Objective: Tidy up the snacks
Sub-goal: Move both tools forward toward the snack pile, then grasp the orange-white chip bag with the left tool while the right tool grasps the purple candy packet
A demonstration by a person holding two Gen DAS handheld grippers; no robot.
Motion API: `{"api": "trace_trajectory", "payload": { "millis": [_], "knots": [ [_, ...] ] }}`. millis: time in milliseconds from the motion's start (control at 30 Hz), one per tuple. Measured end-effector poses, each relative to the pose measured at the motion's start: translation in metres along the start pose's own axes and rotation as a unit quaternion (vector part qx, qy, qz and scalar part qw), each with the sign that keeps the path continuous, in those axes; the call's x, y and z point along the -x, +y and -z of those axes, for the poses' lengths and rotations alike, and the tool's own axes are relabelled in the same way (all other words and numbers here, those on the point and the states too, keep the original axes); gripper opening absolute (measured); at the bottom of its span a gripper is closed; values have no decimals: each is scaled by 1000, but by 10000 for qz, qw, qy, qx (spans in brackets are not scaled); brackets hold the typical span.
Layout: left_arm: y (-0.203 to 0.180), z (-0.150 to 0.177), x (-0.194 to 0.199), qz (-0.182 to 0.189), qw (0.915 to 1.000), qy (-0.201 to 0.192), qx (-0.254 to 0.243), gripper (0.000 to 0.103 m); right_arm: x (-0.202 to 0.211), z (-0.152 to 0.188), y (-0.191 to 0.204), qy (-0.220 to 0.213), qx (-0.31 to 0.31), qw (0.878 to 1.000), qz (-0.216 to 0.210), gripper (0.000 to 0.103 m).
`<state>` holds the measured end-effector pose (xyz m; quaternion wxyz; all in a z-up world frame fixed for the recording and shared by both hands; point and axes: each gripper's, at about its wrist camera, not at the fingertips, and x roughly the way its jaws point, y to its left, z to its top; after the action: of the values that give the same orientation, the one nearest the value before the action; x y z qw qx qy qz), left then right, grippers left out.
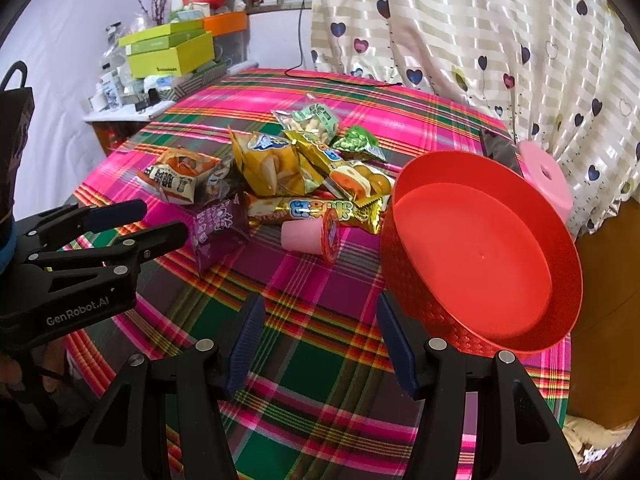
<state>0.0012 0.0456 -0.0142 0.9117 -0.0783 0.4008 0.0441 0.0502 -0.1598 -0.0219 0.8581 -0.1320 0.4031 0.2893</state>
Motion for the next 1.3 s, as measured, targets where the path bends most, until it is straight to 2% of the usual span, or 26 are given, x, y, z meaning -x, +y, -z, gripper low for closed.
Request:
{"api": "trace_trajectory", "payload": {
  "millis": [500, 900, 1000, 1167, 1300],
  "knots": [
    [56, -16, -7, -271, 9977, -109, 615, 59, -10, -23, 10, -117, 168, 9997, -161, 57],
    [91, -39, -34, -64, 9941, -55, 1084, 59, -20, -36, 24, -127, 288, 9988, -366, 57],
    [93, -42, -47, -55, 9940, 73, 1088, 59, -23, -36, 24, -103, 279, 9989, -355, 57],
    [91, -41, -69, 242, 9932, 370, 1078, 60, -28, -38, 24, -64, 252, 9990, -356, 57],
    [85, -39, -69, 178, 9952, 277, 919, 60, -31, -38, 27, -22, 273, 9989, -381, 57]
  ]
}}
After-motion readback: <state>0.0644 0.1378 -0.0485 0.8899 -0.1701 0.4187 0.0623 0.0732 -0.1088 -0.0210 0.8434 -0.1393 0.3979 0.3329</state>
